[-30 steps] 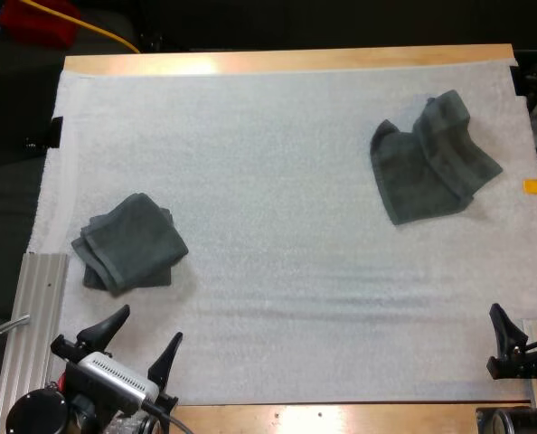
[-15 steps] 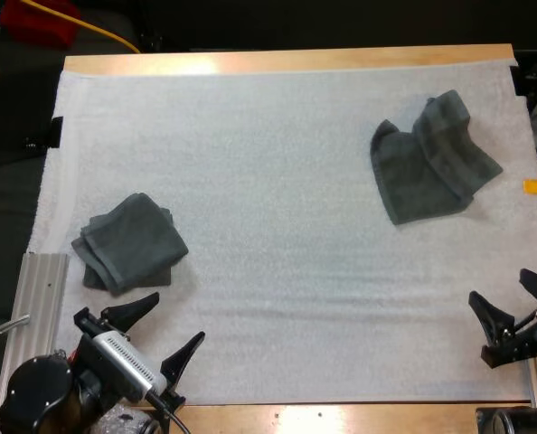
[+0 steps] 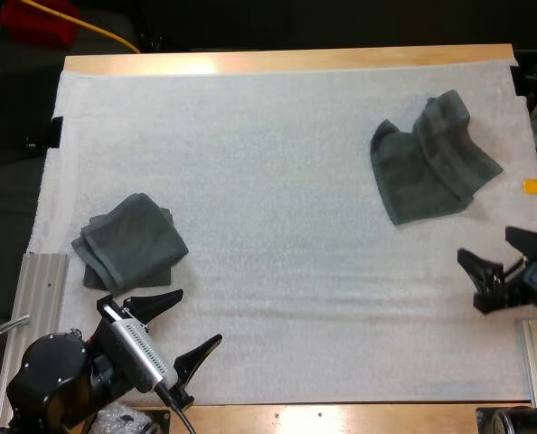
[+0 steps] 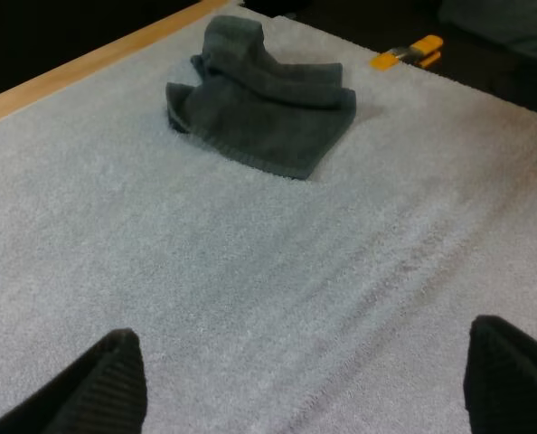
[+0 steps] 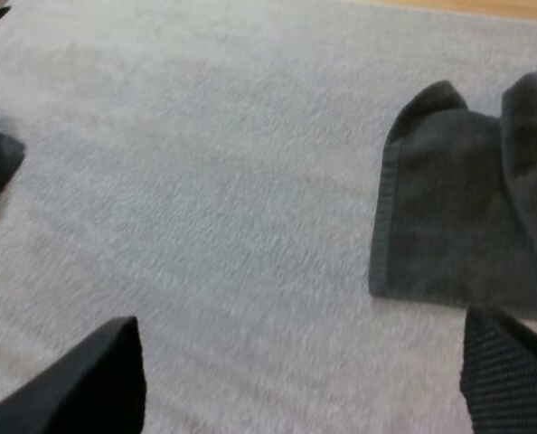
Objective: Pick towel from pile, fold and stack
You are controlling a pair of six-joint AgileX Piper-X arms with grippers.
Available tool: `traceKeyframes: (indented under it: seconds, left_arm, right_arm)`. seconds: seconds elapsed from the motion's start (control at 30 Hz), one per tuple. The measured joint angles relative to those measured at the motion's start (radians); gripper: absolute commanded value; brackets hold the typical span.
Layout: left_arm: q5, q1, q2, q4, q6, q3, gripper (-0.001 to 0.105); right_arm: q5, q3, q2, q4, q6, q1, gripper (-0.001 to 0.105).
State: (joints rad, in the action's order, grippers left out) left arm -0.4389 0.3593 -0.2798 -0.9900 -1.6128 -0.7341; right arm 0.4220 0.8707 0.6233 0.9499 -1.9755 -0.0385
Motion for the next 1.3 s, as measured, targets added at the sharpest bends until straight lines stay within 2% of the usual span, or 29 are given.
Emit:
traceKeyframes:
  seconds: [0.27, 0.5, 0.63, 0.97, 1.3]
  left_arm:
    - [0.0, 0.0, -0.002, 0.004, 0.0, 0.0, 0.069]
    - [0.0, 0.0, -0.002, 0.004, 0.0, 0.0, 0.069]
    - [0.0, 0.0, -0.002, 0.004, 0.0, 0.0, 0.069]
    - [0.0, 0.0, -0.002, 0.004, 0.0, 0.0, 0.069]
    - [0.0, 0.0, -0.002, 0.004, 0.0, 0.0, 0.069]
  right_arm:
    - [-0.056, 0.031, 0.168, -0.138, 0.009, -0.058, 0.07]
    - [-0.213, 0.064, 0.34, -0.226, 0.028, -0.175, 0.07]
    - [-0.307, 0.075, 0.422, -0.273, 0.081, -0.216, 0.07]
    - [-0.363, 0.076, 0.571, -0.395, 0.225, -0.217, 0.07]
    - [-0.449, 0.097, 0.739, -0.487, 0.279, -0.217, 0.07]
